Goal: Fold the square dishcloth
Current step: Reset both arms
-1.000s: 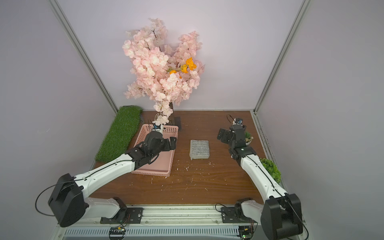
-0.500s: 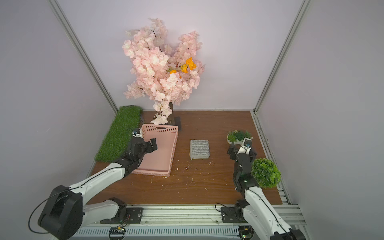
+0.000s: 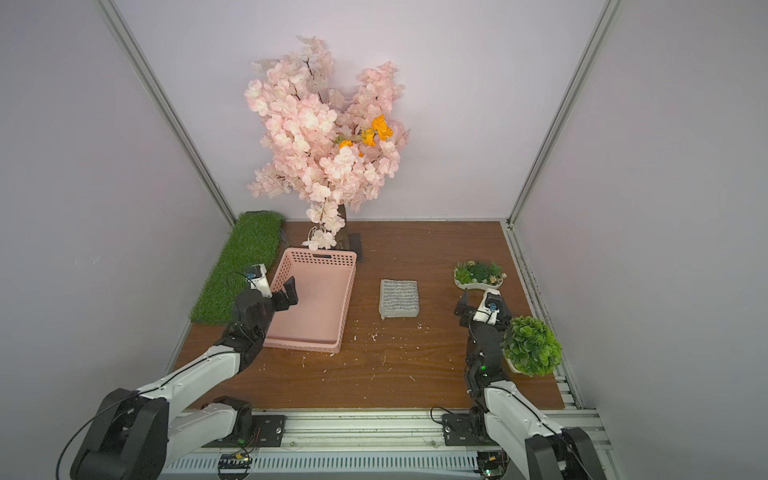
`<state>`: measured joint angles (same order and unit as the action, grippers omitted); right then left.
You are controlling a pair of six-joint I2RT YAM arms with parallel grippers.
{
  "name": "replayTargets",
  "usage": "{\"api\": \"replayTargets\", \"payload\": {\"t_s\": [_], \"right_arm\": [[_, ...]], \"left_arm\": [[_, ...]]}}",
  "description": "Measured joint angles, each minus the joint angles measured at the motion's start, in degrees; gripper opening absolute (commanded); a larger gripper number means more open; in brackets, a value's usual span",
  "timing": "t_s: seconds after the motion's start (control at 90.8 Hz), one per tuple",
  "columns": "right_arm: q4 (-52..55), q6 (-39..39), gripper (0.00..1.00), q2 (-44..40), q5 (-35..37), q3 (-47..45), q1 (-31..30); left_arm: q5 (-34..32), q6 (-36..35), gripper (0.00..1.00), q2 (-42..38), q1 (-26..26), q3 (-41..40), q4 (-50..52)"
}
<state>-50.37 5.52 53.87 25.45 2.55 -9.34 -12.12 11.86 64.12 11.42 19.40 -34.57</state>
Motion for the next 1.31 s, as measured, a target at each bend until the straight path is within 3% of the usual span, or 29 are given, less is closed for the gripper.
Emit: {"api": "replayTargets", "payload": {"t_s": [0.132,0.495,0.727,0.947,1.31], "right_arm": [[-7.4,-1.3,0.99,7.6,-1.5,0.4,1.1],[-21.8,-3.8,0.99,26.1,-6.9,5.2,3.4],[-28.9,-4.6,0.99,33.1,-9.7,5.3,4.2],[-30.7,-4.4,0.99,34.1,-12.1,5.3,5.8],[-30.2,-3.5,0.99,34.1,-12.9,6.4,6.5]], "left_arm": [[1.9,-1.8,1.0,1.2,-1.5,-3.0,-6.1],[6.3,-8.1,1.0,10.3,-2.9,-0.6,-13.8],[6.3,-12.1,0.99,8.5,-4.5,-0.6,-13.3],[7.3,-12.1,0.99,7.0,-8.6,-5.6,-17.6],[12.7,-12.2,1.0,20.6,-9.9,-4.9,-26.6]]}}
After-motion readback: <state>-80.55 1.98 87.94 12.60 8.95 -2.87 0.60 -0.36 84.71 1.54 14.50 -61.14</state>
